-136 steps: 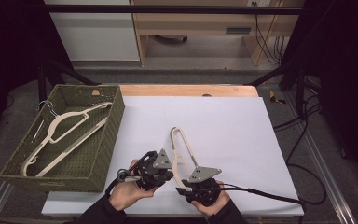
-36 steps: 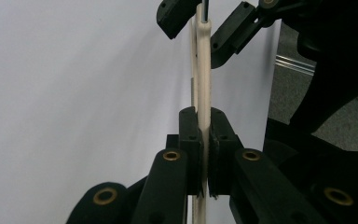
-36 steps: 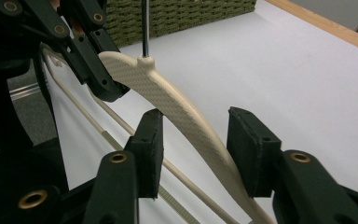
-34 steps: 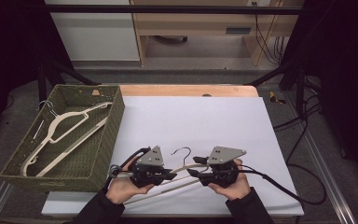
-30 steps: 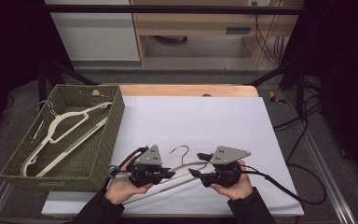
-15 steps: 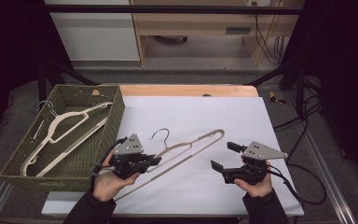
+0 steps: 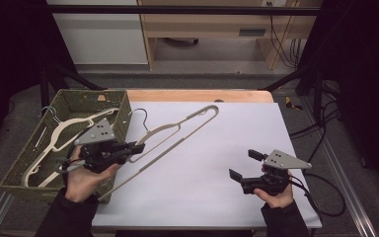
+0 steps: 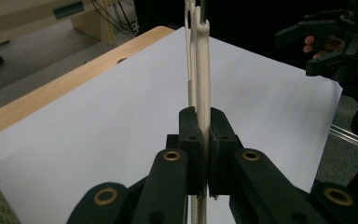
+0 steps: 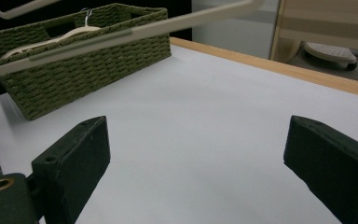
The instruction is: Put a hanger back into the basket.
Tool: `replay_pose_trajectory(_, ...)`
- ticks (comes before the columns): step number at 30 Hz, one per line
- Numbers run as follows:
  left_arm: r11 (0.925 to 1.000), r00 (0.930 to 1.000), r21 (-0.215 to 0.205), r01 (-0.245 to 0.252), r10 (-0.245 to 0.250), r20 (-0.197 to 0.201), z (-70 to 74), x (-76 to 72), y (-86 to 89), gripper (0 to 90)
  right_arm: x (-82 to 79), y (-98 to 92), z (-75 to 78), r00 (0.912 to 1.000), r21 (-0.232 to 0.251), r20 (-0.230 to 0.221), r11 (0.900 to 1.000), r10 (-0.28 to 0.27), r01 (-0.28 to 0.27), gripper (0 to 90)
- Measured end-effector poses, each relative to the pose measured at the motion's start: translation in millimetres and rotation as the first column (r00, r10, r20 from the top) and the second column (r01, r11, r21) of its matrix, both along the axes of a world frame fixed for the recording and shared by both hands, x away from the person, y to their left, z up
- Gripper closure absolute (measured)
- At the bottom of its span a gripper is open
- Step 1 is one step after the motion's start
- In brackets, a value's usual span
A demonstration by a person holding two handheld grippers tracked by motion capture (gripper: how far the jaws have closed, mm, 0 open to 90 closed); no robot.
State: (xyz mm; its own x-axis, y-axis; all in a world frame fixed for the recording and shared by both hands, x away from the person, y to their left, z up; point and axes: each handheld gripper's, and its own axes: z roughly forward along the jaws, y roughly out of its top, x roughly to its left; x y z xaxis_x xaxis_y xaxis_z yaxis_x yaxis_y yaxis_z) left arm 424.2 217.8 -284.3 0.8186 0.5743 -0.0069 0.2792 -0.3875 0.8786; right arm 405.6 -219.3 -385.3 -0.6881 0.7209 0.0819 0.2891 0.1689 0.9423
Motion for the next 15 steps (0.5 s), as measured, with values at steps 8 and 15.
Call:
replay_pose_trajectory(8,0.9986,0.9979,0.001,-0.053,0.053,0.036,25.4,9.0,36.5,86.0,2.6,-9.5,-2.5,0.9991,0.023,-0.005,0.999,-0.042,0.042,7.3)
replay_pose_trajectory(15,0.9955,0.9945,-0.012,-0.094,0.095,0.044,40.2,20.3,70.7,86.0,2.9,-10.7,-2.9,0.9985,0.016,-0.008,0.998,-0.054,0.054,7.0)
